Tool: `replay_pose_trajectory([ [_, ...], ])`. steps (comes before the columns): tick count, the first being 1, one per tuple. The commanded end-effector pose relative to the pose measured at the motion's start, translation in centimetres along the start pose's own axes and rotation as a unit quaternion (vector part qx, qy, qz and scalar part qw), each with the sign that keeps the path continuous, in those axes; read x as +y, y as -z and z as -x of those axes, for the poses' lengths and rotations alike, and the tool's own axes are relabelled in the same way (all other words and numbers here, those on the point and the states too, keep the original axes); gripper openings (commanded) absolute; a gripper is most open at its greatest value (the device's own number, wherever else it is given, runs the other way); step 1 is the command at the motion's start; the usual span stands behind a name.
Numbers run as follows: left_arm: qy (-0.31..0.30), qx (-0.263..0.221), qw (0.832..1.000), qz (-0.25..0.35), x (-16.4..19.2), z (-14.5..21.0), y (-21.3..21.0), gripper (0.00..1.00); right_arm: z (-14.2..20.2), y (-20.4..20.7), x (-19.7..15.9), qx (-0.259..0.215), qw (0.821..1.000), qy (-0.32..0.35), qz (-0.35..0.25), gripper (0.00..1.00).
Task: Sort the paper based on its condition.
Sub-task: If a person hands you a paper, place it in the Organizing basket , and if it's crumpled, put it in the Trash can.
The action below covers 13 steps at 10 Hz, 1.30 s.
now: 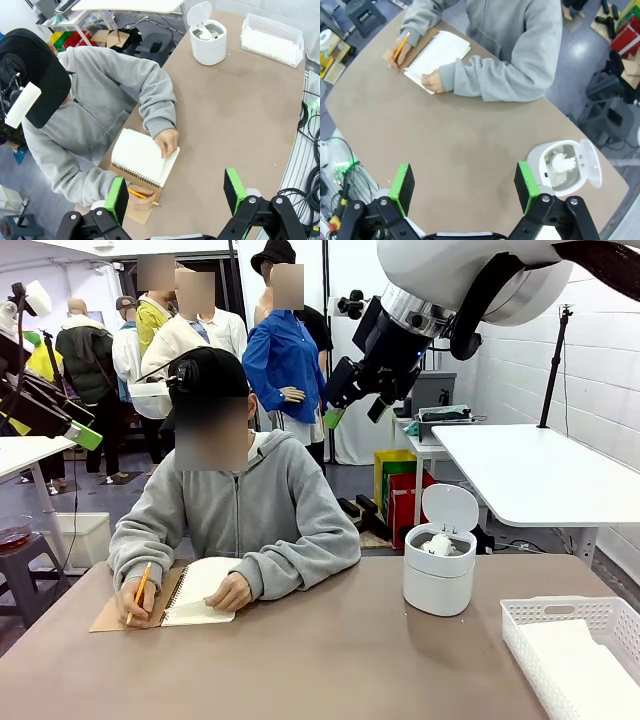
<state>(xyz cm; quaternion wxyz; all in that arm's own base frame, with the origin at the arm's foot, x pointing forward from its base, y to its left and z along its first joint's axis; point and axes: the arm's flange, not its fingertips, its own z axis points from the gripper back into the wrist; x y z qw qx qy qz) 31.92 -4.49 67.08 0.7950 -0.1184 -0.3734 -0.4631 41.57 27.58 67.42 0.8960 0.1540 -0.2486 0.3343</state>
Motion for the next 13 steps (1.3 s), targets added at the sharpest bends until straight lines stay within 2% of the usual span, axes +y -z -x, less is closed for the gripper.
replay_pose_trajectory([
  [1,0.0,-0.004,1.0,0.006,0.0,0.15,-0.02,1.0,-0.03,-0.01,-0.09,0.002,1.0,0.006,-0.002,1.0],
  [12,0.0,0.0,1.0,0.0,0.0,0.0,0.0,1.0,-0.03,-0.01,-0.09,0.002,1.0,0.006,-0.002,1.0],
  [13,0.005,-0.001,1.0,0.022,0.82,0.27,0.39,1.0,-0.03,-0.01,-0.09,0.002,1.0,0.006,-0.002,1.0],
])
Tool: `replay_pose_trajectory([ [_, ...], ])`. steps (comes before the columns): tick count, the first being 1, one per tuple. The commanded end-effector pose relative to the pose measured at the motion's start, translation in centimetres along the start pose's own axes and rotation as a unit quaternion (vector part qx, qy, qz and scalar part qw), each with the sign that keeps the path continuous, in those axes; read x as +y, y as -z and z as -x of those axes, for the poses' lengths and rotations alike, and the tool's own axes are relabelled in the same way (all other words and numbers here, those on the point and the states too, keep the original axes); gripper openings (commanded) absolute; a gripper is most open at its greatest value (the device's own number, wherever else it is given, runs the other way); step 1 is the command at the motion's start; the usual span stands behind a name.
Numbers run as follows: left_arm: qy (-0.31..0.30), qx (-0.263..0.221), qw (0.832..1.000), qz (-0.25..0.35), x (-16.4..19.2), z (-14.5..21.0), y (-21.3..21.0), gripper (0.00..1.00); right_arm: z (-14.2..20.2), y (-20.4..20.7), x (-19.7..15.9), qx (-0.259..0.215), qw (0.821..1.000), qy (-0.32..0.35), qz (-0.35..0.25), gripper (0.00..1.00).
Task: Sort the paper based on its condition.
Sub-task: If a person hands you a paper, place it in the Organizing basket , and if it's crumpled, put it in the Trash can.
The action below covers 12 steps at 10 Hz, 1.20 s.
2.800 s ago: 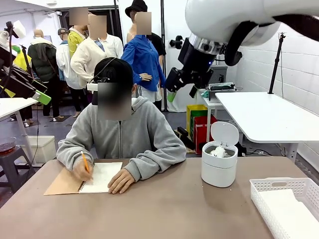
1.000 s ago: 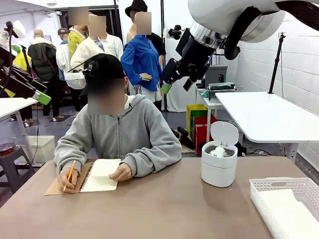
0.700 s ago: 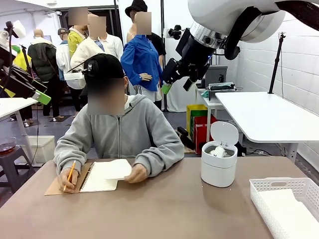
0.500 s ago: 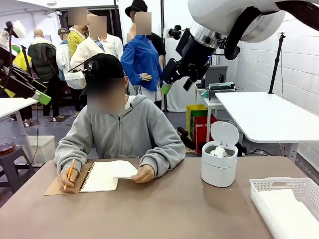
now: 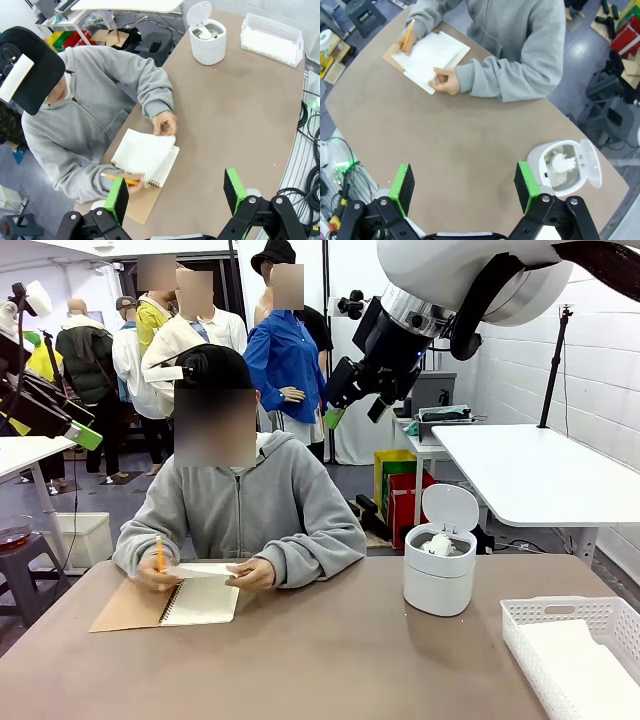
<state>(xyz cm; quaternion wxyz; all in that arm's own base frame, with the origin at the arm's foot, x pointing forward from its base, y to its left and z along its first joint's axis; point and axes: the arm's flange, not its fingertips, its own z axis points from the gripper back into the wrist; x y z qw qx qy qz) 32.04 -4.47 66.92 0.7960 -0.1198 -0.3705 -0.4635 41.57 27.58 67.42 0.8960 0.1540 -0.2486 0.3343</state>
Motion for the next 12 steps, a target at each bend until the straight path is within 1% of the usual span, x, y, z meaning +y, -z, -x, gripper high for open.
replay_pose_trajectory([
  [1,0.013,0.0,1.0,0.028,1.6,0.4,0.5,1.0,0.0,0.0,-0.1,0.002,1.0,0.005,-0.002,1.0],
  [3,0.022,0.004,0.999,0.038,2.9,0.4,0.9,1.0,0.0,0.0,-0.1,0.002,1.0,0.005,-0.002,1.0],
  [4,0.032,-0.004,0.998,0.047,3.4,0.3,0.9,1.0,0.0,0.0,-0.1,0.002,1.0,0.005,-0.002,1.0],
  [6,0.026,-0.005,0.999,0.041,4.2,0.5,0.8,1.0,0.0,0.0,-0.1,0.002,1.0,0.005,-0.002,1.0],
  [7,0.021,0.003,0.999,0.03,2.7,0.6,1.3,1.0,0.0,0.0,-0.1,0.002,1.0,0.005,-0.002,1.0],
  [12,0.021,0.003,0.999,0.03,2.7,0.6,1.3,1.0,0.0,0.0,-0.1,0.002,1.0,0.005,-0.002,1.0],
])
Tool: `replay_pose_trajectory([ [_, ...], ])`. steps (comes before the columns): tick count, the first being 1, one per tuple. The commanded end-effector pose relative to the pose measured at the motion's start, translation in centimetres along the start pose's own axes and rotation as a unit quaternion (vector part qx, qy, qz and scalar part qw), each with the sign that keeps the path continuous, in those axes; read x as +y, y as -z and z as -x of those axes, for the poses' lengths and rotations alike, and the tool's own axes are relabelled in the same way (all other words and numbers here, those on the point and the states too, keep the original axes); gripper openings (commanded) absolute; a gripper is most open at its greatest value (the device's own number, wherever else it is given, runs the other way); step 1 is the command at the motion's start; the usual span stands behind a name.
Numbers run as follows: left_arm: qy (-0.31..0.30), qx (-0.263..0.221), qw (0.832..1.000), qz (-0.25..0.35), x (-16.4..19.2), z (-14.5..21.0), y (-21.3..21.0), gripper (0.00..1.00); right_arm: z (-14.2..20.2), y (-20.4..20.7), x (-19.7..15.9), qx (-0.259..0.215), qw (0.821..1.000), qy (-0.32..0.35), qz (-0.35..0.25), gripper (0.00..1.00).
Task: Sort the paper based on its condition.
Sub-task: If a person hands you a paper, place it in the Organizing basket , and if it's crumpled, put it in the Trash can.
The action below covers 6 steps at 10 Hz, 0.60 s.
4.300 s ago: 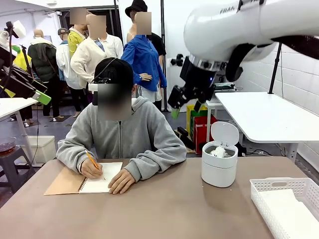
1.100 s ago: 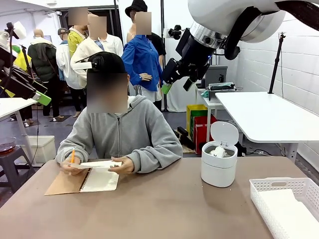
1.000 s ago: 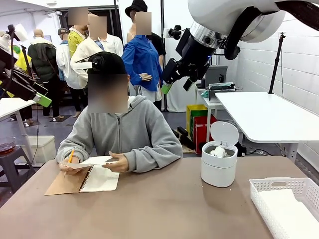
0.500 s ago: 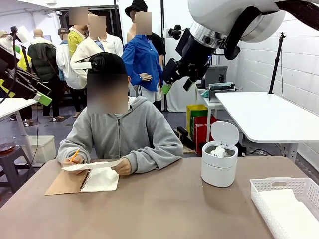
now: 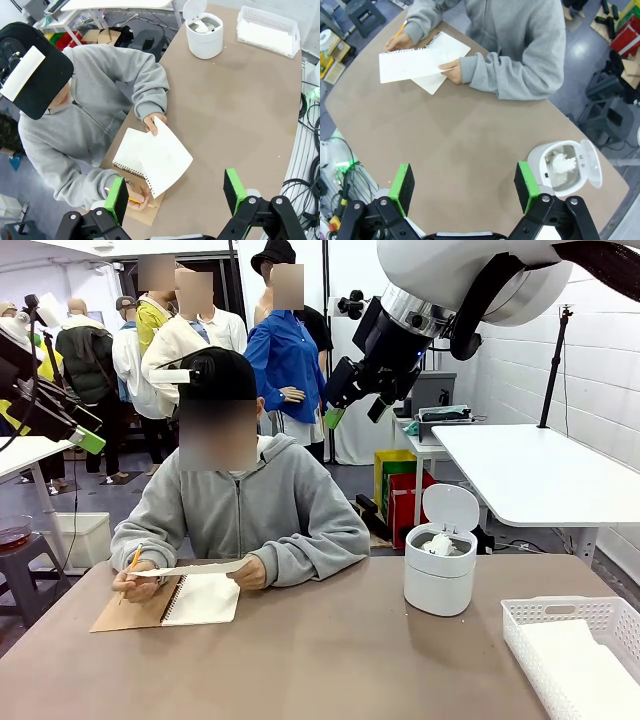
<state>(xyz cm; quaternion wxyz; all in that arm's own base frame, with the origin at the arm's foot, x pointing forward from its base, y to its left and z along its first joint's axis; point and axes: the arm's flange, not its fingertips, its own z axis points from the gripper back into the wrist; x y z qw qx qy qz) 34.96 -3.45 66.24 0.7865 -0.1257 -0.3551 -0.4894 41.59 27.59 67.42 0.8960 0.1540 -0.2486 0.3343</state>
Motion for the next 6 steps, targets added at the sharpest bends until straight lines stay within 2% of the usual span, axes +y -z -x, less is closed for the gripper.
replay_pose_trajectory([
  [1,0.001,-0.006,1.0,0.007,-0.12,0.32,0.02,1.0,-0.02,-0.01,-0.09,0.002,1.0,0.005,-0.002,1.0],
  [6,0.001,-0.006,1.0,0.007,-0.12,0.32,0.02,1.0,-0.02,-0.01,-0.09,0.002,1.0,0.005,-0.002,1.0],
])
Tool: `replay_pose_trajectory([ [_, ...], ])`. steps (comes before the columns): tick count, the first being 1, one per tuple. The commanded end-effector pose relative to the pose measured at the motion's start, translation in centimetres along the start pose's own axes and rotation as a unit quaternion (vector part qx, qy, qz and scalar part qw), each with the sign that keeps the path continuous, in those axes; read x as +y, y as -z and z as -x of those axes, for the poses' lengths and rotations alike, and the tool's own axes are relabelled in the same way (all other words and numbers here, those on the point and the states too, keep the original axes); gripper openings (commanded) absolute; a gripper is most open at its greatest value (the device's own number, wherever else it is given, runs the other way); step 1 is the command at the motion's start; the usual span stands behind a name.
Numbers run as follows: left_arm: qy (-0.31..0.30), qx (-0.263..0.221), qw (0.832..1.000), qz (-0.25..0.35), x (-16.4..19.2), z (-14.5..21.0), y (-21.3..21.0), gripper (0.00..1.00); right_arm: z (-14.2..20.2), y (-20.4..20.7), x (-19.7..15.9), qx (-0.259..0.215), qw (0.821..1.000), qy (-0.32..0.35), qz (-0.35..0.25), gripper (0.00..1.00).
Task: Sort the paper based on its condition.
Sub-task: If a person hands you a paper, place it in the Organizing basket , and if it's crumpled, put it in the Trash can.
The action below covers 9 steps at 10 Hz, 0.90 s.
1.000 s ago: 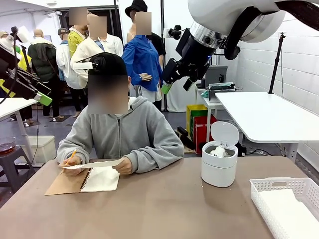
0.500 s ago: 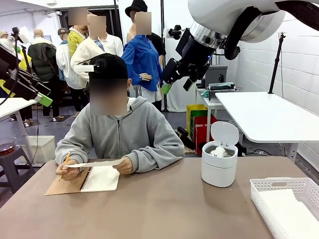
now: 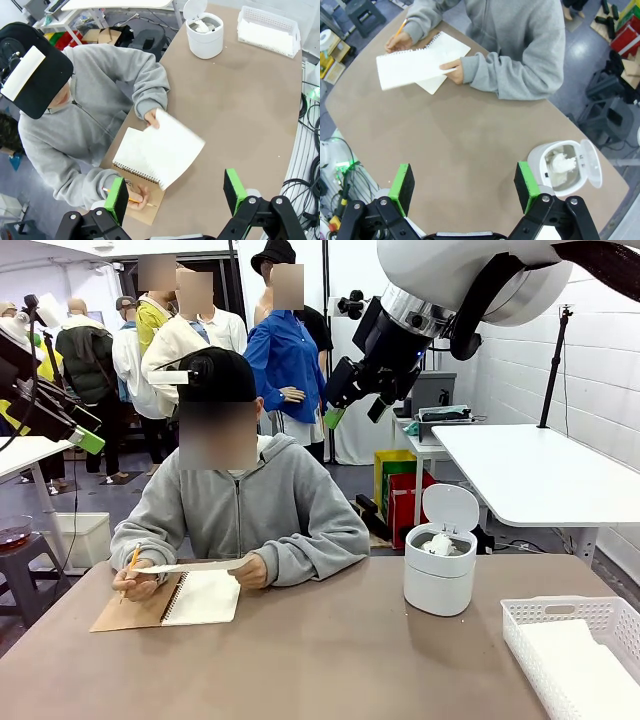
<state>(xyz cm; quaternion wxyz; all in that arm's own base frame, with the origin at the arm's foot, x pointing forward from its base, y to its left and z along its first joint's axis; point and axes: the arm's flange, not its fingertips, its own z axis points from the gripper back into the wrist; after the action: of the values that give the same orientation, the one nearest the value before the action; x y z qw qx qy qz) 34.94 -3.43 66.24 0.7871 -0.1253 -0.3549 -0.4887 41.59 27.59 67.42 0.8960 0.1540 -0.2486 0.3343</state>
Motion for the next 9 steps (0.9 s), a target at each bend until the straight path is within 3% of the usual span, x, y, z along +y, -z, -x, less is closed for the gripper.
replay_pose_trajectory([
  [1,0.001,-0.007,1.0,0.008,-0.12,0.3,0.04,1.0,-0.02,-0.01,-0.09,0.002,1.0,0.005,-0.002,1.0],
  [9,0.001,-0.007,1.0,0.008,-0.12,0.3,0.04,1.0,-0.02,-0.01,-0.09,0.002,1.0,0.005,-0.002,1.0],
])
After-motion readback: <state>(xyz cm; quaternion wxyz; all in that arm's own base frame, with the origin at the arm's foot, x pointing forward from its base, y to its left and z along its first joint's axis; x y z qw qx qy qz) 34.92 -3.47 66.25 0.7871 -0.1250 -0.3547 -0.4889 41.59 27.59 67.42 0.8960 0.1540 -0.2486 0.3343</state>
